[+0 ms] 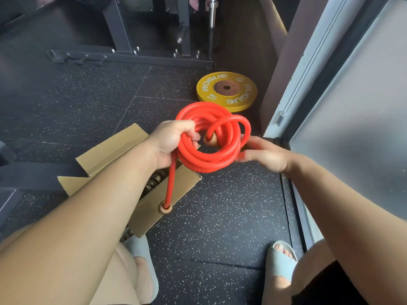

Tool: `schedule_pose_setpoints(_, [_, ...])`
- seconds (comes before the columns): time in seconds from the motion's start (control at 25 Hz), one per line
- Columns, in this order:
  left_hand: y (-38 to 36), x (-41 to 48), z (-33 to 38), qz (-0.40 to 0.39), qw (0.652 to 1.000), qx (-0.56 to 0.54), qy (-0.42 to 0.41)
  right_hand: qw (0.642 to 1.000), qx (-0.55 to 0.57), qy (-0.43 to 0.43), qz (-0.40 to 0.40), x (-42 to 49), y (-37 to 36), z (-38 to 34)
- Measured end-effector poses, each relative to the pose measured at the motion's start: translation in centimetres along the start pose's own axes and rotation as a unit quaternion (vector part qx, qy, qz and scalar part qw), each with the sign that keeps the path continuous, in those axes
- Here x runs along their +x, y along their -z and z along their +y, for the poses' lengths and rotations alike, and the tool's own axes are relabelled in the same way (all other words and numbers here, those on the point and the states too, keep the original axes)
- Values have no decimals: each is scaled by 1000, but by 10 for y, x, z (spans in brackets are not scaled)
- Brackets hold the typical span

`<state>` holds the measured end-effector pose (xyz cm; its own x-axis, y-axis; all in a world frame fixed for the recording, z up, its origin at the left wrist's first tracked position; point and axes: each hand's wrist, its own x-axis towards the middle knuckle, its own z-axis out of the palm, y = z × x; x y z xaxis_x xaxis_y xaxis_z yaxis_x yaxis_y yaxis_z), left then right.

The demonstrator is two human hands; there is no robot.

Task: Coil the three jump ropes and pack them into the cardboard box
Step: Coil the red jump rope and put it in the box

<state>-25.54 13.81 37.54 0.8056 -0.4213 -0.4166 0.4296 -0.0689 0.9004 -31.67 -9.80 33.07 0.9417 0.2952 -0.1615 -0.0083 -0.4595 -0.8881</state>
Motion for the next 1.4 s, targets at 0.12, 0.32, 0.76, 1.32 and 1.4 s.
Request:
schedule_pose_setpoints(0.12, [1,1,0,-22,999,-29,0,973,215,6,-85,1,-5,0])
schedule_pose_setpoints(0.32, [-8,4,-7,-19,999,-37,-20,885,458,37,-78,16,-31,-10])
schedule_pose_setpoints(0.76, [-10,9,-19,72,985,46,-147,894,446,24,30,23,-40,-32])
schedule_pose_setpoints(1.32, [-24,7,-22,36,981,96,-166,902,420,-25,92,9,-27,-59])
schedule_pose_setpoints(1.4, [-27,9,-20,43,984,61,-163,868,487,-32,91,9,-28,-58])
